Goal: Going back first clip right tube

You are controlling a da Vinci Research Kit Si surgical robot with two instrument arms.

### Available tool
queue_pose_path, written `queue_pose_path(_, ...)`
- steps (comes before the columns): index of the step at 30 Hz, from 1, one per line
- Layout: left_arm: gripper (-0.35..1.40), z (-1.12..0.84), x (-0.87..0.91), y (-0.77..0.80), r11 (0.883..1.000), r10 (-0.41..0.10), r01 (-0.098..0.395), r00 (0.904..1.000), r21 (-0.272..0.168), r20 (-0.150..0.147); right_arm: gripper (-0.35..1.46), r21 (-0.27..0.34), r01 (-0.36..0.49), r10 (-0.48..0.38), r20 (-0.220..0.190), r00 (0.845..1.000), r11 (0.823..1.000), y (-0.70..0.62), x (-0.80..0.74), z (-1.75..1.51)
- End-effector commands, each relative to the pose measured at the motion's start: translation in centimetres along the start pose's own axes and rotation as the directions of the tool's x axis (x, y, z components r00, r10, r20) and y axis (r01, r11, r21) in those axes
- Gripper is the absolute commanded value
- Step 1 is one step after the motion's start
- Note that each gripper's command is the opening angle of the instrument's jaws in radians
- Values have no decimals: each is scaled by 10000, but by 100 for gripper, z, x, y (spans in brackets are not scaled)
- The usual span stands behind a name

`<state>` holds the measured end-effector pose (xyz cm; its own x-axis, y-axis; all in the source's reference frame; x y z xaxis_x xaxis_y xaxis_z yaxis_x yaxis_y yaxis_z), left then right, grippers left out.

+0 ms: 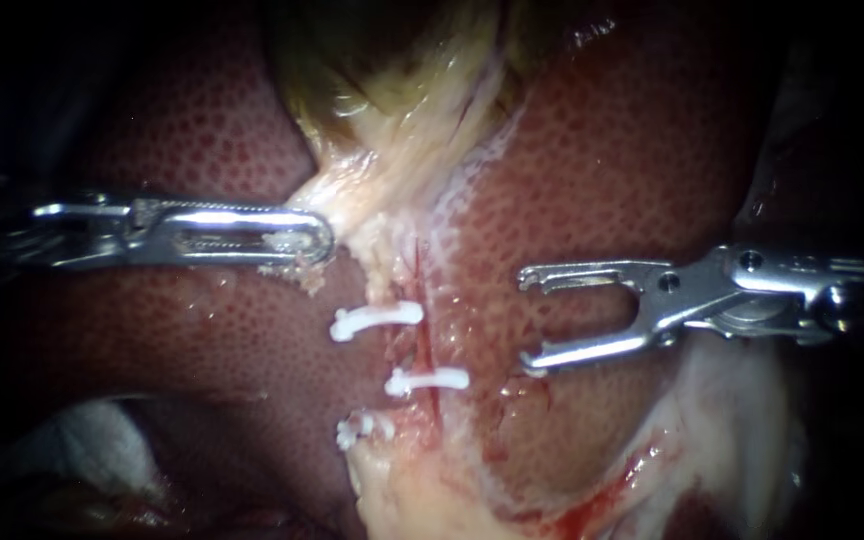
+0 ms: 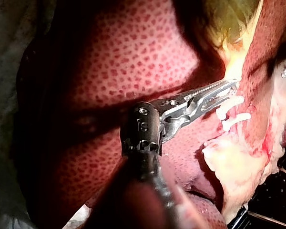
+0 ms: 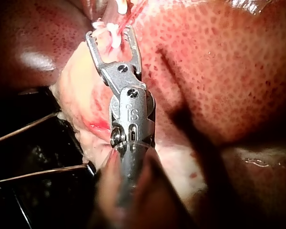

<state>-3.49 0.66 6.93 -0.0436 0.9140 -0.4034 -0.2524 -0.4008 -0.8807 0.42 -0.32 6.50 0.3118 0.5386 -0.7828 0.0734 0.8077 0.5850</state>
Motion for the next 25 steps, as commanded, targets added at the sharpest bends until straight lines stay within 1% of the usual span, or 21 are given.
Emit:
queue_pose_path(1, -35, 5, -3, -3, 10000, 5, -6, 10000, 47, 86, 49, 2, -1, 1, 0, 10000, 10000, 0, -1, 0)
queue_pose_path(5, -35, 26, -11, -12, 9999, 132, -133, 9996, 56, 233, 49, 7, -3, 3, 1, 10000, 10000, 0, -1, -1)
queue_pose_path(11, -35, 48, -21, -21, 9999, 149, -151, 9991, 53, 390, 49, 17, 52, -52, 2, 10000, 10000, 0, -1, -3)
queue_pose_path(15, -35, 53, -25, -24, 9998, 177, -178, 9988, 29, 446, 49, 24, 48, -48, 2, 10000, 10000, 1, -1, -5)
queue_pose_path(25, -35, 52, -24, -24, 9998, 173, -174, 9988, 22, 450, 49, 21, 44, -44, 1, 10000, 10000, 1, 0, -5)
